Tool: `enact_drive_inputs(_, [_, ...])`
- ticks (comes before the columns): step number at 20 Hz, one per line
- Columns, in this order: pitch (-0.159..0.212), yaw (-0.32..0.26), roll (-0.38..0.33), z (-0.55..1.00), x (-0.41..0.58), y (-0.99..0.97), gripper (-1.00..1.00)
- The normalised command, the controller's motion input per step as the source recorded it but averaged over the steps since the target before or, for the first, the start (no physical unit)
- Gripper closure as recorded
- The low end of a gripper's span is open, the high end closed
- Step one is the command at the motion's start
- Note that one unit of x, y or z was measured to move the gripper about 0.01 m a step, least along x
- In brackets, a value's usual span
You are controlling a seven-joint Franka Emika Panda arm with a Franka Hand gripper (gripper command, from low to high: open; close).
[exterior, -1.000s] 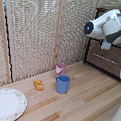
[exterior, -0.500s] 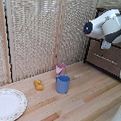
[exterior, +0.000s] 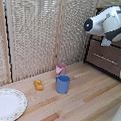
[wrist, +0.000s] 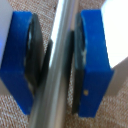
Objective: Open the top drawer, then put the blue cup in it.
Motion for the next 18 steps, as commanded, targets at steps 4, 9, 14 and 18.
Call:
enact_drive_inputs(4, [-0.051,-0.081,0.159,0.02,0.0,0.76,1.0])
enact_drive_inputs(9, [-0.001,-0.11,0.257,0.03,0.0,0.62,1.0])
enact_drive_inputs(14, [-0.004,-0.114,0.266,0.06,0.0,0.6,1.0])
enact_drive_inputs(18, [-0.015,-0.11,0.261,0.07,0.004,0.61,1.0])
